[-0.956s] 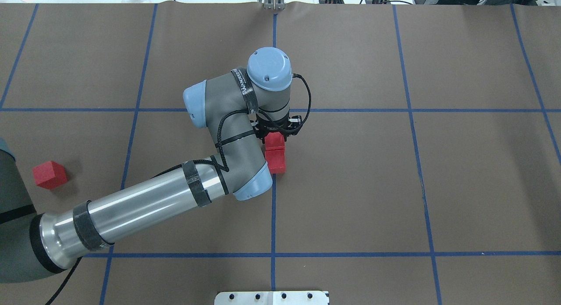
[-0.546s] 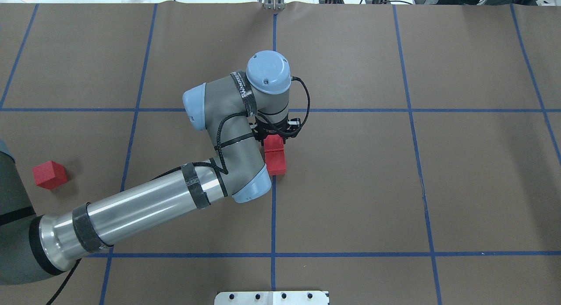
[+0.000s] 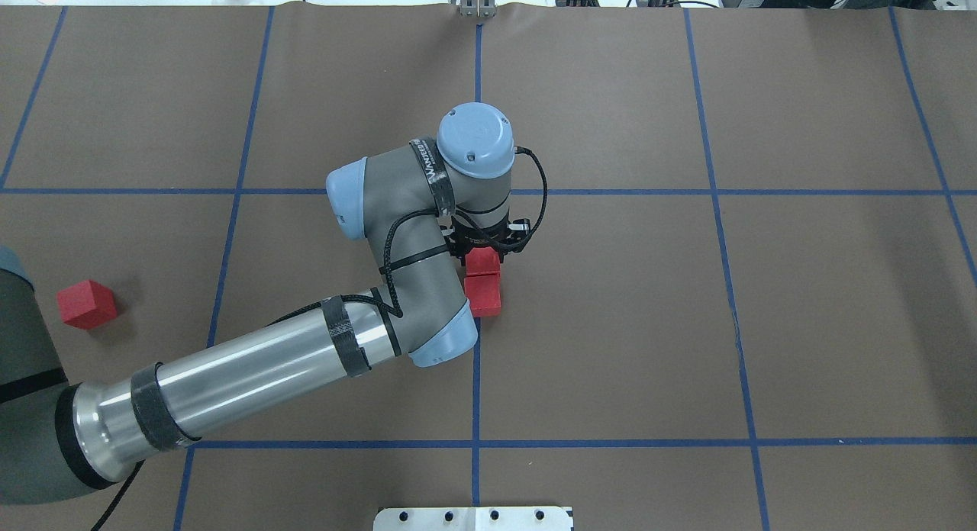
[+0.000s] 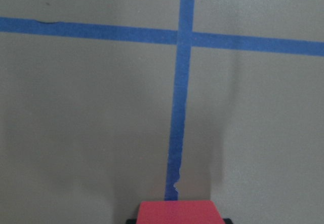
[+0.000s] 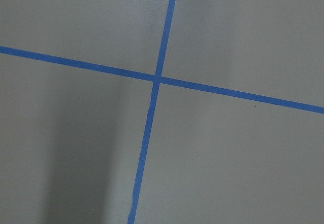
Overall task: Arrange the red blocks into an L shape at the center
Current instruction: 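Set the cube down against the center cube and open the left gripper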
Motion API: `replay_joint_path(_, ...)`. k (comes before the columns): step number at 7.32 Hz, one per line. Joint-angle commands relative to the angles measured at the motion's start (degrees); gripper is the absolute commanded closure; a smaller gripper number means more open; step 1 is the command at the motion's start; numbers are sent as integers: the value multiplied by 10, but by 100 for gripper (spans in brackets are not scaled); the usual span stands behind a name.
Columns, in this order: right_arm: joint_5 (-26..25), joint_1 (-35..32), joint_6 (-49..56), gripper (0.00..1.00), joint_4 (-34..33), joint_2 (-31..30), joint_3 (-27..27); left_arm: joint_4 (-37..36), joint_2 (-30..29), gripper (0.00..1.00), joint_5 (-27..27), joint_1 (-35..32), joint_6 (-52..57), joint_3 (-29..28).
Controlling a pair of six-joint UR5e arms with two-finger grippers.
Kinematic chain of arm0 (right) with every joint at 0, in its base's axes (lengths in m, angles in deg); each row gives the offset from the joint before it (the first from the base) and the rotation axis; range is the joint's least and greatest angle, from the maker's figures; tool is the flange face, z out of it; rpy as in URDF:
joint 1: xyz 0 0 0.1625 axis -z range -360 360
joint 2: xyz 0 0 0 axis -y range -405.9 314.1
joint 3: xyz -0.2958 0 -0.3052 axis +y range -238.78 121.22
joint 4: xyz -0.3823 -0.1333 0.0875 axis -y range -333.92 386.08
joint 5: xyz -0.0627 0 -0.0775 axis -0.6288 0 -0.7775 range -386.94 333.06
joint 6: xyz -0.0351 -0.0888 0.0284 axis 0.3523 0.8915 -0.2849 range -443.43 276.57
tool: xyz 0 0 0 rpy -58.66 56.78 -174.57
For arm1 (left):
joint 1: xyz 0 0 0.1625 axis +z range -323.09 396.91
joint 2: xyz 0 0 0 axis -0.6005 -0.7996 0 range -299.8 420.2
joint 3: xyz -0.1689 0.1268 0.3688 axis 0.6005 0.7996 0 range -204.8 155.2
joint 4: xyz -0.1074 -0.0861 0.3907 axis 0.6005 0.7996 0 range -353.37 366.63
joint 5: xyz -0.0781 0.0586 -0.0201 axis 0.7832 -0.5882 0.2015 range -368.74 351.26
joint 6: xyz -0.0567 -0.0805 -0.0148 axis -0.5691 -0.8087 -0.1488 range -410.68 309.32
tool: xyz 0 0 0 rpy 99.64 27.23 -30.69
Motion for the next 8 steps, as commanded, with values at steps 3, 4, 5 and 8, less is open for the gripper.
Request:
replay_joint_path(3, -1, 0, 0, 1, 0, 0, 0, 0, 1, 87, -1, 1, 1, 0)
replay_joint_path(4, 0, 0, 0, 1, 0, 0, 0, 0, 1, 86, -1, 0, 1, 0)
replay_joint_path(5, -1, 0, 0, 1, 0, 0, 0, 0, 1, 86, -1, 0, 1, 0)
replay_joint_path(8, -1, 0, 0, 1, 0, 0, 0, -1, 1, 71, -1, 0, 31, 0)
